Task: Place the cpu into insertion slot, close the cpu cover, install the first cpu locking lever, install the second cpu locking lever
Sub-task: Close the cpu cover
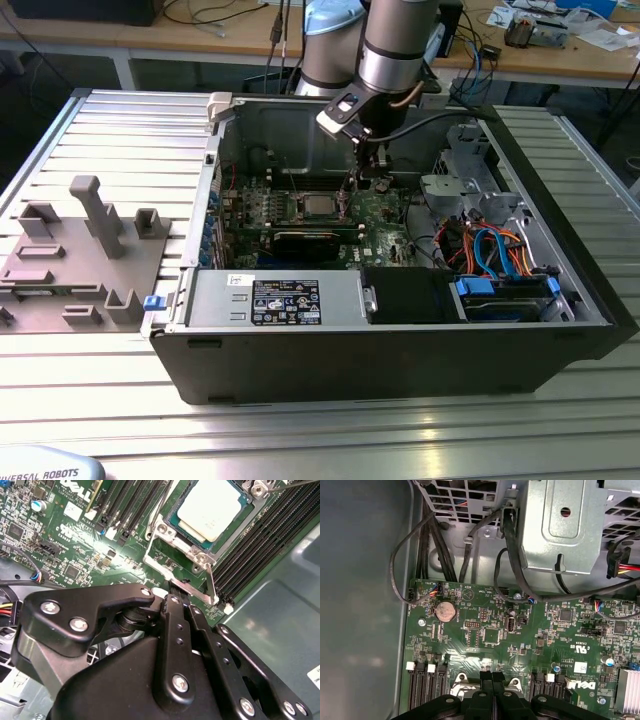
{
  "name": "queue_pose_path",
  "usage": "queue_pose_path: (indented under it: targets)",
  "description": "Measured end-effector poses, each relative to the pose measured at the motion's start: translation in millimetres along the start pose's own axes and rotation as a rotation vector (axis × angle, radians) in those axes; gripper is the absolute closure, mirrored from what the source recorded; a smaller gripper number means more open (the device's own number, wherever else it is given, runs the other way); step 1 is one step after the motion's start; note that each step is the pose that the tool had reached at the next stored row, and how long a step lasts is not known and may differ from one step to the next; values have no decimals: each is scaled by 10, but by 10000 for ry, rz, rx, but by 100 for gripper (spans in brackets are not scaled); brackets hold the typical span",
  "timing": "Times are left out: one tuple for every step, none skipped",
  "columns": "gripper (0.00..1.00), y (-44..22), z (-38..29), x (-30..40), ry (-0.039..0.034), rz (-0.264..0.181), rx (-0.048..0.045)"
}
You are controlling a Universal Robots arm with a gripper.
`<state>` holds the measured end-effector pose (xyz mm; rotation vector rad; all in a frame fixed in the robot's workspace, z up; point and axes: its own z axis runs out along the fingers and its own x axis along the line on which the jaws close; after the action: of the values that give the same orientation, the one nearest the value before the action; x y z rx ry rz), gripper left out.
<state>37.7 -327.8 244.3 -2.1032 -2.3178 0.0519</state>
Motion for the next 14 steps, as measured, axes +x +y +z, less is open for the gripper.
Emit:
queue_pose_path:
  targets:
    - [89,-1,0,0,-1,0,0]
    - [89,-2,1,0,-1,0,0]
    - [89,-3,1,0,-1,0,0]
    - [89,-5,2,0,-1,1,0]
    - [89,-7,3,1,0,0,0]
    - [89,-8,3,1,0,0,0]
    - [89,-12,4,1,0,-1,0]
    - [89,-16,7,2,0,0,0]
    - [89,-17,7,2,0,0,0]
    - [89,-18,8,2,0,-1,-1]
    - [89,-20,9,2,0,0,0]
    - [89,-21,9,2,1,0,0]
    - [89,-22,9,2,0,0,0]
    - [89,-24,10,2,0,0,0]
